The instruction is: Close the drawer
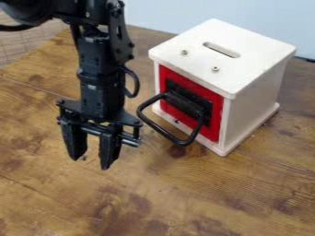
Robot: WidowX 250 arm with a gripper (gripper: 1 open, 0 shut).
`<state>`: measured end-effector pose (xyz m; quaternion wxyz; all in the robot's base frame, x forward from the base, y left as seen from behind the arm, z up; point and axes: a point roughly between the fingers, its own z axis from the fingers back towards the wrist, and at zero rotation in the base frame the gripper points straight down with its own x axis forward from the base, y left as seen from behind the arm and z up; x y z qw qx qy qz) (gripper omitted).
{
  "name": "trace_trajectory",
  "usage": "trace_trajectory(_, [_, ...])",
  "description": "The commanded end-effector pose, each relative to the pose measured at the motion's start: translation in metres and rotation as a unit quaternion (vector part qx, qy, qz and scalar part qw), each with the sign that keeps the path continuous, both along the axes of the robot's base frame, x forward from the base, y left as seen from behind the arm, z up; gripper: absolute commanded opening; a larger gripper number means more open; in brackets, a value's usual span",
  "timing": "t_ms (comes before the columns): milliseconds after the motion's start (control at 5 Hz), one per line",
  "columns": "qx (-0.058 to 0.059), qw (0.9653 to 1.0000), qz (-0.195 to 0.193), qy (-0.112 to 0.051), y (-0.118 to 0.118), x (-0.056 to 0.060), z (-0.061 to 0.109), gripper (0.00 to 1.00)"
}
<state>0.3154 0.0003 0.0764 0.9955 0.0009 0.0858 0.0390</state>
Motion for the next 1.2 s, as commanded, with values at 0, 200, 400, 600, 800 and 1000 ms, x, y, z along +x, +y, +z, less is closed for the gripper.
trace_trajectory(0, [-0.002, 0.9997, -0.004, -0.022, -0.0044, 0.0080, 0.0092, 1.00])
trace_trajectory(200, [-0.004, 0.9998, -0.003, -0.019, -0.0053, 0.0084, 0.0065, 1.00])
trace_trajectory(400, [-0.005, 0.9998, -0.002, -0.018, -0.0064, 0.0095, 0.0046, 1.00])
trace_trajectory(600, [-0.005, 0.9996, -0.004, -0.028, -0.0065, 0.0096, 0.0075, 0.00])
trace_trajectory(800, [-0.004, 0.9993, -0.007, -0.037, -0.0068, 0.0095, 0.0105, 0.00])
trace_trajectory(1000, [-0.003, 0.9989, -0.009, -0.045, -0.0076, 0.0082, 0.0142, 0.00])
